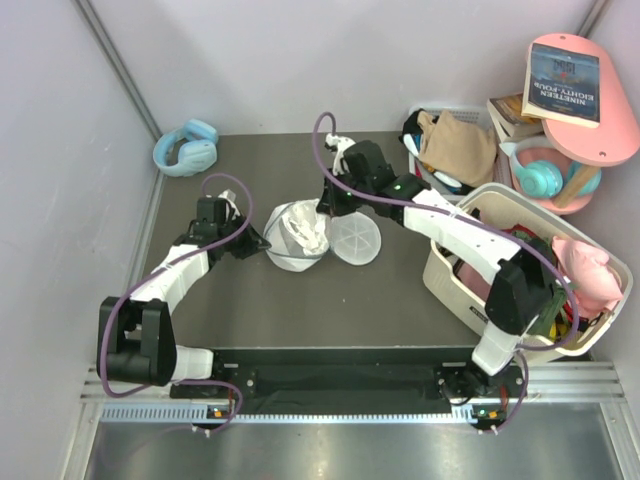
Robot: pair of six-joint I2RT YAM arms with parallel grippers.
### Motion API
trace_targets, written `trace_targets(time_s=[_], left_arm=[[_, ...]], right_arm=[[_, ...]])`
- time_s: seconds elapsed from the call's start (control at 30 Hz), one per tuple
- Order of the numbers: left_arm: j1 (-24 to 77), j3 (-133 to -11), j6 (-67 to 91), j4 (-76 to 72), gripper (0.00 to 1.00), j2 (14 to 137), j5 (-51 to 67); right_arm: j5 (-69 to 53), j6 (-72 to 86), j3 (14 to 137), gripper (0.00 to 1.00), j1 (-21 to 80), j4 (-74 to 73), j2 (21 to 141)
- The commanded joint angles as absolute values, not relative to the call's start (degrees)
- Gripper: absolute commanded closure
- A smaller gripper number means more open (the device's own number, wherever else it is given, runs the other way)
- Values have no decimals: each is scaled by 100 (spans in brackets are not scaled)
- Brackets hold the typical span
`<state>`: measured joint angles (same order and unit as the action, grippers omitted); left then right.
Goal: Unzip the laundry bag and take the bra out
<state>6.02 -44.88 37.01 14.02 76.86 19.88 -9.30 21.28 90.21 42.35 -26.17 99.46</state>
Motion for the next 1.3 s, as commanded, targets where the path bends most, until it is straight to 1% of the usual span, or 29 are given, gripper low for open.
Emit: trace_targets(time_s=[0.0, 0.3, 0.5, 0.63, 0.77, 1.0, 1.27], left_arm=[[571, -4518, 3762, 1362, 100, 7603, 2013], [571, -4500, 3762, 1354, 100, 7594, 2030], [571, -4474, 3779, 1292, 100, 7594, 2039], [563, -4447, 3788, 1239, 100, 7611, 2057], [563, -4412, 3797, 1195, 100, 7620, 2065], [571, -4421, 3762, 1204, 100, 7611, 2083], [563, -4447, 3762, 1213, 100, 7611, 2118]], right_arm=[[-1011, 2320, 8974, 100, 3912, -2267, 9387], [-836, 2206, 9114, 100, 3226, -2626, 8544], [-431, 1864, 9360, 100, 2366, -3163, 7656], [-28, 1600, 9641, 100, 1637, -3786, 7120], [605, 1407, 9712, 100, 1214, -4217, 6505], [1870, 1669, 9274, 100, 827, -5017, 5740], [1925, 2548, 8298, 100, 765, -5335, 5151]])
